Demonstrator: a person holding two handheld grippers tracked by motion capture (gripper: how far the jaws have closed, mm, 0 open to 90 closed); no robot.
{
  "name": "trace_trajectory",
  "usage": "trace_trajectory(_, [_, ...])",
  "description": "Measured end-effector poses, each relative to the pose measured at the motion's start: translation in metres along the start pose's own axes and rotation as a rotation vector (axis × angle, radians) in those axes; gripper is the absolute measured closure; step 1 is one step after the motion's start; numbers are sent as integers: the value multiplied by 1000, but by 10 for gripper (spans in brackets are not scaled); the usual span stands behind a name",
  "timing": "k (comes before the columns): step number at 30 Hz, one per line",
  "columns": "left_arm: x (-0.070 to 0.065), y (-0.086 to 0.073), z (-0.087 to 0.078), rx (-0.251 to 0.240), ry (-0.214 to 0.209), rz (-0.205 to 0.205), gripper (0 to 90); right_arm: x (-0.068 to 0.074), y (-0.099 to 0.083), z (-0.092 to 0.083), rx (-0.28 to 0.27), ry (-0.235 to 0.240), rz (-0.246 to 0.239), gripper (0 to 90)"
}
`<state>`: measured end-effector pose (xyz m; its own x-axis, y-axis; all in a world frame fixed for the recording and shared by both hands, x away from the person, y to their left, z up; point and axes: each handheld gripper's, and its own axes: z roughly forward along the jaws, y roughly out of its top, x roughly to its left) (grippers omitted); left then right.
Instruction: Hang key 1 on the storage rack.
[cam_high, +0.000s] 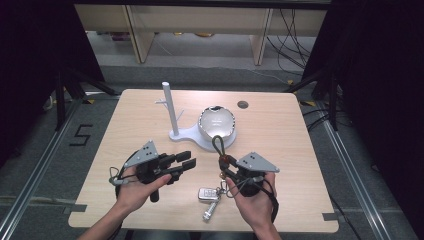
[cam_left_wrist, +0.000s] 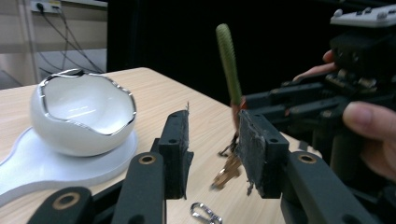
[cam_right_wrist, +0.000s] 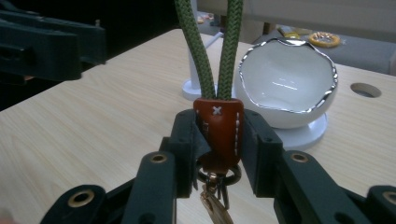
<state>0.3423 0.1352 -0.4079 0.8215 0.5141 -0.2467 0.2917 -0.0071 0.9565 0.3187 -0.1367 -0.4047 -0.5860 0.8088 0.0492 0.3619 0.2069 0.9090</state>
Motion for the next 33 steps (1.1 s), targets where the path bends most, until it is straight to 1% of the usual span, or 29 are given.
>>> trace_trajectory(2, [0, 2, 3, -4, -15, -4, 626, 4, 0, 2, -17, 4, 5, 685])
trace_trajectory(3, [0, 3, 5, -7, -19, -8, 626, 6, 0, 3, -12, 3, -4, 685])
trace_trajectory(4, [0, 4, 7, -9, -23, -14, 626, 6, 0, 3, -12, 3, -4, 685])
trace_trajectory(5, [0, 5, 8, -9, -27, -14, 629, 11, -1, 6, -19, 14, -3, 685])
trace_trajectory(6, [-1, 6, 10, -14, -34, -20, 629, 11, -1, 6, -19, 14, -3, 685])
trace_trajectory(7, [-1, 6, 12, -14, -41, -27, 631, 11, 0, 6, -15, 12, -24, 685])
trace_trajectory(8, [-2, 7, 15, -14, -48, -30, 639, 14, 0, 8, -22, 11, -53, 685])
trace_trajectory(10, [-2, 7, 16, -12, -49, -37, 644, 15, 0, 9, -29, 14, -59, 685])
trace_trajectory(11, [-2, 7, 18, -15, -54, -41, 652, 18, -1, 9, -11, 23, -29, 685])
trace_trajectory(13, [-2, 8, 20, -16, -52, -42, 672, 21, -1, 11, -19, 30, -30, 685])
trace_trajectory(14, [-1, 8, 21, -18, -54, -41, 675, 22, -2, 12, -30, 34, -38, 685])
trace_trajectory(15, [0, 7, 22, -18, -52, -54, 675, 22, -2, 12, -30, 34, -38, 685])
trace_trajectory(16, [0, 7, 22, -19, -54, -54, 687, 25, -2, 12, -23, 37, -22, 685])
trace_trajectory(17, [0, 6, 23, -18, -51, -59, 687, 25, -2, 12, -23, 37, -22, 685])
trace_trajectory(18, [0, 6, 23, -17, -53, -62, 712, 25, -2, 11, -12, 32, -41, 685])
trace_trajectory(20, [0, 6, 24, -21, -58, -63, 739, 25, -2, 12, -16, 32, -49, 685])
trace_trajectory(21, [0, 5, 24, -22, -57, -62, 753, 27, -3, 13, -18, 44, -45, 685])
trace_trajectory(23, [0, 5, 25, -21, -57, -63, 764, 29, -3, 13, -9, 39, -47, 685])
trace_trajectory(24, [0, 5, 25, -21, -58, -66, 794, 29, -3, 14, -14, 45, -62, 685])
trace_trajectory(25, [0, 5, 25, -22, -56, -62, 808, 33, -4, 15, -12, 40, -60, 685])
trace_trajectory(26, [0, 5, 25, -23, -54, -65, 808, 33, -4, 15, -12, 40, -60, 685])
trace_trajectory(27, [0, 5, 24, -29, -55, -71, 820, 33, -4, 16, -15, 40, -78, 685])
trace_trajectory(28, [0, 6, 23, -33, -54, -57, 826, 34, -4, 17, -22, 46, -79, 685])
trace_trajectory(29, [-1, 6, 23, -33, -50, -58, 828, 35, -4, 17, -24, 43, -77, 683])
trace_trajectory(31, [-1, 7, 22, -34, -47, -40, 831, 35, -3, 17, -23, 46, -84, 680])
trace_trajectory(32, [-1, 7, 22, -35, -47, -42, 831, 36, -2, 17, -16, 47, -67, 674])
trace_trajectory(33, [-1, 7, 21, -32, -40, -36, 832, 36, -2, 18, -20, 42, -75, 668])
